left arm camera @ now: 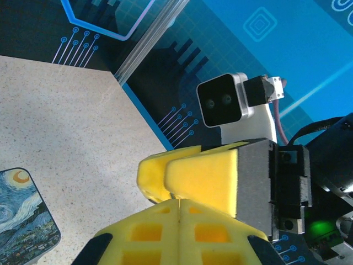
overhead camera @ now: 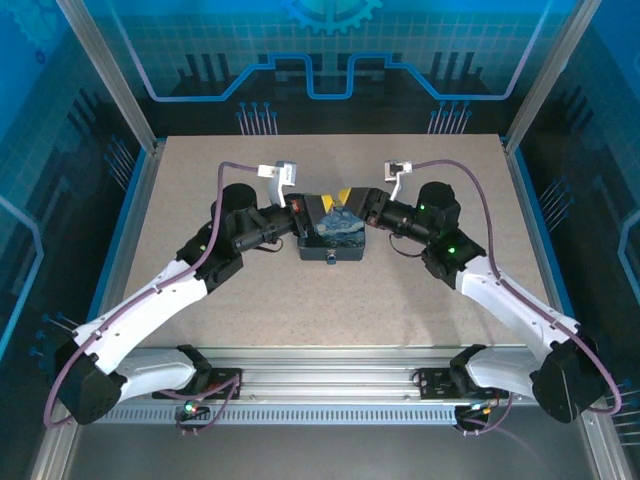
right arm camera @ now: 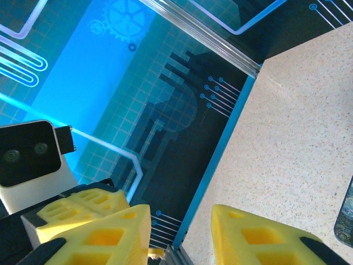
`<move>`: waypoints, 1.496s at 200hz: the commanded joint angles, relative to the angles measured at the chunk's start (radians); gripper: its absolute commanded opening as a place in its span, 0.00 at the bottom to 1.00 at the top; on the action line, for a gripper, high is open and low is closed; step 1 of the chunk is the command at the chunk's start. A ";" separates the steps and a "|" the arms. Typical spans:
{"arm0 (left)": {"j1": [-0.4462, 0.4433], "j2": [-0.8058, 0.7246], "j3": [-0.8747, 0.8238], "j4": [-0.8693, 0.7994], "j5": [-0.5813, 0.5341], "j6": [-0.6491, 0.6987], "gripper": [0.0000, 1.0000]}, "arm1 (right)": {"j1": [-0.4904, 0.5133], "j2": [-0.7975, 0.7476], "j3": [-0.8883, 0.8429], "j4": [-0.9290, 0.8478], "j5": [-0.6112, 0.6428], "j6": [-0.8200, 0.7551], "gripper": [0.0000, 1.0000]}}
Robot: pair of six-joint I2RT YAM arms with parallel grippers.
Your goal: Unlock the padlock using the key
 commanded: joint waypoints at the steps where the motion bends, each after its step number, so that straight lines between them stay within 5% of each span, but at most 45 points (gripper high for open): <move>1: -0.013 -0.022 -0.018 0.043 -0.015 -0.011 0.00 | 0.014 0.007 0.008 0.054 -0.018 0.013 0.32; 52: -0.013 -0.026 -0.030 0.044 -0.022 -0.009 0.00 | 0.014 0.012 0.012 0.101 -0.040 0.039 0.12; 71: -0.013 -0.029 -0.030 0.041 -0.027 -0.008 0.00 | 0.016 0.011 0.029 0.052 -0.053 0.011 0.25; 122: -0.013 -0.032 -0.005 -0.005 -0.016 -0.010 0.00 | 0.010 -0.063 -0.001 -0.071 -0.069 -0.125 0.36; 205: -0.002 0.036 0.125 -0.187 0.102 0.006 0.00 | -0.059 -0.074 0.176 -0.525 -0.309 -0.597 0.60; 299: 0.000 0.053 0.160 -0.201 0.176 0.000 0.00 | -0.028 0.034 0.309 -0.634 -0.380 -0.724 0.52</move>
